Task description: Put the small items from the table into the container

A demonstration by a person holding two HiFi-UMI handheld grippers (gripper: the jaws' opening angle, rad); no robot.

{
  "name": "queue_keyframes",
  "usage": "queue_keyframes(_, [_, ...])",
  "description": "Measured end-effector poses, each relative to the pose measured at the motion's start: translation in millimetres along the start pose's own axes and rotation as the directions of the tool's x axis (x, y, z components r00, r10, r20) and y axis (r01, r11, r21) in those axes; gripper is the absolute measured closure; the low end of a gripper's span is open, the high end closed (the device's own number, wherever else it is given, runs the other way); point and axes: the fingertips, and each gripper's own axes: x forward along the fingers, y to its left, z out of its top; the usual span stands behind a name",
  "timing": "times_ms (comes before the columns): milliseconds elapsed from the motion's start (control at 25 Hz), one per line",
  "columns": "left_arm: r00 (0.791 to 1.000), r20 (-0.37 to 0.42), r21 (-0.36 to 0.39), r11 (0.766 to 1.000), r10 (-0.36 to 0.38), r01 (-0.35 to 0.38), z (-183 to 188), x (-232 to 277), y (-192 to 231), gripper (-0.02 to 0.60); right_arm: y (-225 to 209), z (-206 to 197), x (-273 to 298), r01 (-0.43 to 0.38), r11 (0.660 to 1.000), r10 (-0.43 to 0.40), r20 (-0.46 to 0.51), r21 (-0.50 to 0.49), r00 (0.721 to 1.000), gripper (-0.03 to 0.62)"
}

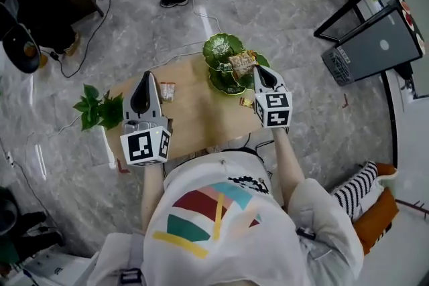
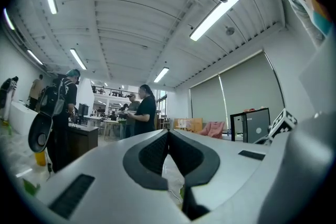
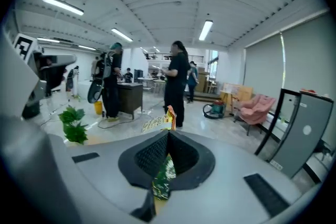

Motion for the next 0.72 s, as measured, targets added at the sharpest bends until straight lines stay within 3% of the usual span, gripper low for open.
queue_keyframes(120, [0.999,-0.027,0.01,1.0,-0.021,0.021,-4.6,2.7,-12.1,0.574,-40.6,-38.2,21.3,0.079,0.996,-0.074,-0.1,0.046,0.992,0.582])
queue_keyframes(280, [0.999,-0.032,0.017,0.999,-0.031,0.031,-4.4,2.2,-22.4,0.574,-55.9,-66.9,33.1,0.102,0.993,-0.089,-0.176,0.062,0.98,0.581])
queue_keyframes(520, [0.999,-0.036,0.008,0.999,-0.039,0.04,-6.2,2.5,-24.7,0.574,-42.8,-78.0,43.8,0.055,0.996,-0.04,-0.193,0.076,0.98,0.58])
queue_keyframes(640, [0.998,-0.028,0.0,0.998,-0.059,0.059,-4.4,6.5,-32.4,0.574,-40.4,-75.4,46.5,0.07,0.992,-0.053,-0.163,0.101,0.985,0.575])
queue_keyframes(680, [0.997,-0.023,0.0,0.997,-0.072,0.072,-4.5,7.9,-36.9,0.574,-42.0,-71.1,46.4,0.09,0.989,-0.075,-0.135,0.114,0.988,0.543])
queue_keyframes(720, [0.996,-0.019,0.001,0.996,-0.086,0.086,-4.3,9.1,-42.0,0.574,-43.6,-65.6,45.5,0.109,0.986,-0.097,-0.103,0.125,0.99,0.431])
